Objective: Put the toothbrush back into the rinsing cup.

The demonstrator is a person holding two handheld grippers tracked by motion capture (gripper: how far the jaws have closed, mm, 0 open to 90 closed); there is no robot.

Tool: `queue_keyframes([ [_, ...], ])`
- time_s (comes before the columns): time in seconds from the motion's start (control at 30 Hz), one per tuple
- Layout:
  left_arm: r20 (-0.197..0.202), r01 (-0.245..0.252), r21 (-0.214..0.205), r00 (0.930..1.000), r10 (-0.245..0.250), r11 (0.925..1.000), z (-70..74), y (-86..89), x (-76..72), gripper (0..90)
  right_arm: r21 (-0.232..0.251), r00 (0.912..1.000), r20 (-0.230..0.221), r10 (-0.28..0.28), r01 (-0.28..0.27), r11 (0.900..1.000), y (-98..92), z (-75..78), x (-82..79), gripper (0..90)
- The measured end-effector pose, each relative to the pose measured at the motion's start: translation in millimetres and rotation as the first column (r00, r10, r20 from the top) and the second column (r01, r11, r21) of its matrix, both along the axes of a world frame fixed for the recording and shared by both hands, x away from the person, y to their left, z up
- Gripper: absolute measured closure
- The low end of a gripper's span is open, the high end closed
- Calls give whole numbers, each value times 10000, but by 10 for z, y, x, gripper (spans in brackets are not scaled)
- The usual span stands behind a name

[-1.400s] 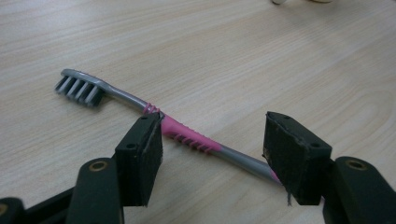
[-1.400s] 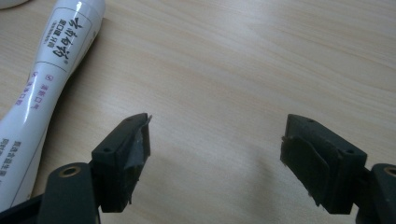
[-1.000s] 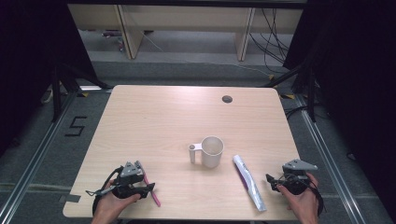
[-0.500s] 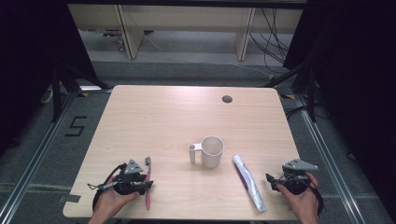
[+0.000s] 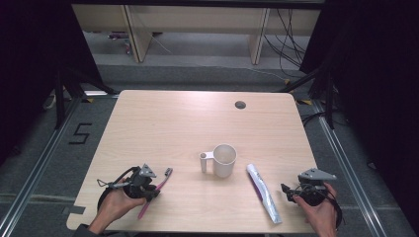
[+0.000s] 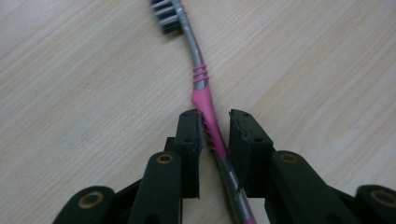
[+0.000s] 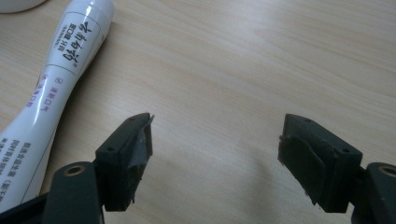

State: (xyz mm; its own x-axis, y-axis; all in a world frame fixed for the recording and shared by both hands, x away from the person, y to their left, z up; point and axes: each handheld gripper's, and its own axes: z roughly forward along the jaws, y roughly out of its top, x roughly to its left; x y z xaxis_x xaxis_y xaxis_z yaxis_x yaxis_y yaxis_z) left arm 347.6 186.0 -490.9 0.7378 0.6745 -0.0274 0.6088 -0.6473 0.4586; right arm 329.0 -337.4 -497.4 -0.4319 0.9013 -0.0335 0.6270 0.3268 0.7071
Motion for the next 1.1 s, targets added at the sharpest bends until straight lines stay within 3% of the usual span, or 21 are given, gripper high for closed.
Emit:
queue_keyframes([
  [0.23,-645,543,780,9967,-493,9955,46,-73,63,790,-93,9998,126,178,-177,9998,-5,-9,7,268],
  [0.27,-815,474,829,9958,-406,9954,51,-81,70,797,116,9997,-178,-173,175,9998,24,-4,-26,268],
  [0.37,-940,803,1193,9932,-692,9896,67,-93,106,814,21,9999,-167,-35,36,10000,12,3,-23,269],
  [0.47,-1165,841,1406,9909,-679,9865,76,-119,116,815,-77,9999,-84,68,-69,9999,-2,2,-11,270],
  [0.63,-1413,1069,1787,9866,-820,9781,88,-165,140,816,73,10000,-62,-8,9,10000,13,-1,-12,270],
  [0.67,-1493,1106,1851,9853,-833,9765,92,-170,150,817,172,9997,-226,-74,78,9998,21,7,-16,270],
  [0.73,-1518,1196,1958,9843,-904,9733,95,-185,158,819,350,9989,-360,-288,300,9989,43,6,-33,270],
  [0.83,-1577,1392,2300,9820,-1043,9632,102,-218,158,820,274,9994,-291,-160,168,9995,35,7,-24,270],
  [1.03,-1506,1626,2550,9804,-1270,9532,103,-256,146,825,68,9999,-51,114,-113,9999,16,3,-6,270],
  [1.1,-1465,1866,2698,9776,-1513,9447,109,-258,145,826,51,9999,-19,135,-135,9999,14,2,-4,271],
])
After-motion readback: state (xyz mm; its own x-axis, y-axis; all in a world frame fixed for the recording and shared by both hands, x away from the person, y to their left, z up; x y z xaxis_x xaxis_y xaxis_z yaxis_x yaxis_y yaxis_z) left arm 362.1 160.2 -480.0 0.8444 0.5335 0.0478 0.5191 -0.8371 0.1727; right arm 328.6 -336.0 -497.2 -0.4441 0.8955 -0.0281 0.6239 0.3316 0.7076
